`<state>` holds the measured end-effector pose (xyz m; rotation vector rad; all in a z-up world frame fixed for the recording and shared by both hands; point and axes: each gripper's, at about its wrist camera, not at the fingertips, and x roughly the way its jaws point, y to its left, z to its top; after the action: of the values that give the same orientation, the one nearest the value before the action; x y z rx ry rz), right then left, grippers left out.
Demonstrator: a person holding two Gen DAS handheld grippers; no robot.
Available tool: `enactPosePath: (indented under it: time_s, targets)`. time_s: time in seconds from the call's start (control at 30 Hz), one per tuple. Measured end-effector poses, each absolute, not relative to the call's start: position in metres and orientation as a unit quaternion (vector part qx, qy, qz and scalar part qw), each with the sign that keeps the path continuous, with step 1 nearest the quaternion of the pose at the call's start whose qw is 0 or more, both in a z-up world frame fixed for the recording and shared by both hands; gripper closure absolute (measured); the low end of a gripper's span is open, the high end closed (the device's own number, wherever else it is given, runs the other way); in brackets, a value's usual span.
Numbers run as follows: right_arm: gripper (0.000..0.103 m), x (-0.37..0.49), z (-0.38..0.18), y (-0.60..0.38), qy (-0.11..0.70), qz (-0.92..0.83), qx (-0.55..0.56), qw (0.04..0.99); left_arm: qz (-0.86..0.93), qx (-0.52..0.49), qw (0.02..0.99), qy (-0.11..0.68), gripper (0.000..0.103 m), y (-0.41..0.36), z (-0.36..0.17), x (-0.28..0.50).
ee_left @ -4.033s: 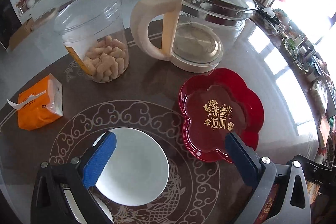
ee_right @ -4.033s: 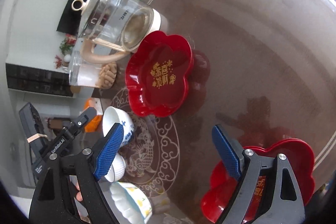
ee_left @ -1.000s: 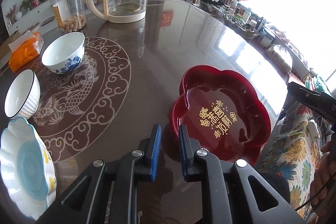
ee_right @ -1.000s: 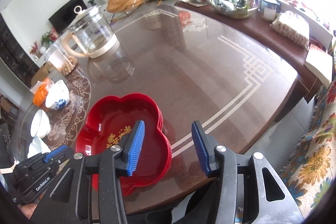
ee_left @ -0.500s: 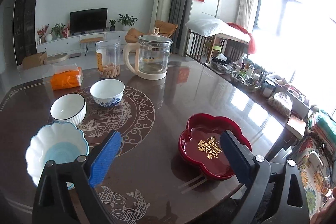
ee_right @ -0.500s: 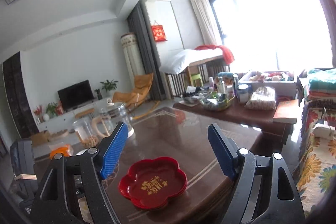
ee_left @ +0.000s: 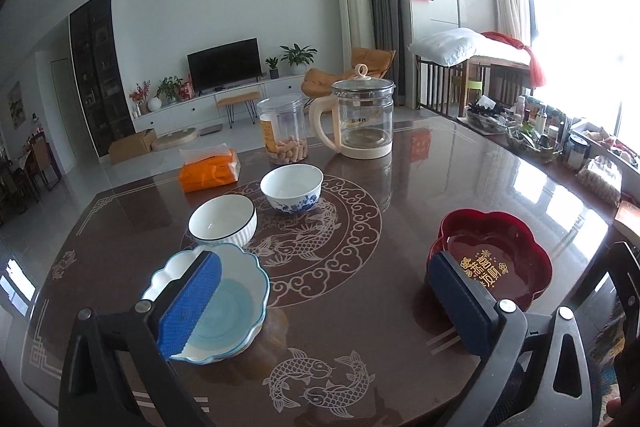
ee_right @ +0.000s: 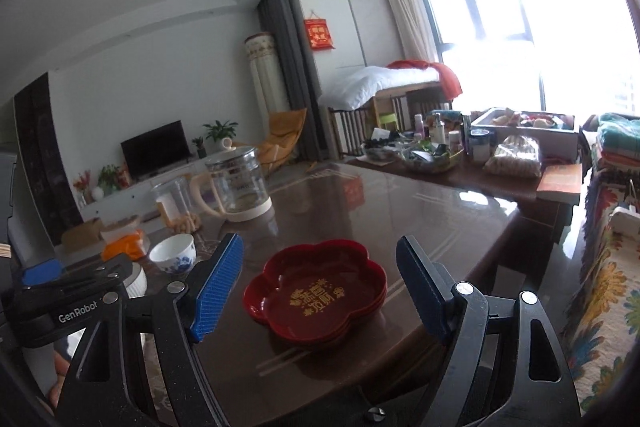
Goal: Organize plates and bowls
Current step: 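Withdraw the right gripper from the red plate stack, then move the right gripper to the rim of the white scalloped bowl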
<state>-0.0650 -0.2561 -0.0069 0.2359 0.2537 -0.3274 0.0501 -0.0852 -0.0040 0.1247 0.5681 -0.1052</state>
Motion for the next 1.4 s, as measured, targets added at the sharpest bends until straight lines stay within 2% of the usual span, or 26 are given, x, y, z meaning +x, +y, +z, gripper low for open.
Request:
enactPosePath:
  time_s: [0.4, 1.4]
  targets:
    - [0.021, -0.046, -0.029, -0.243, 0.195, -0.145, 0.09, 0.966, -0.049, 0.063, 0.944, 0.322, 0.0, -0.077, -0.016, 0.059]
    - [0.021, -0.033, -0.047, -0.224, 0.242, -0.124, 0.053, 0.961, -0.07, 0.006, 0.917, 0.392, 0.0, -0.048, -0.033, 0.074]
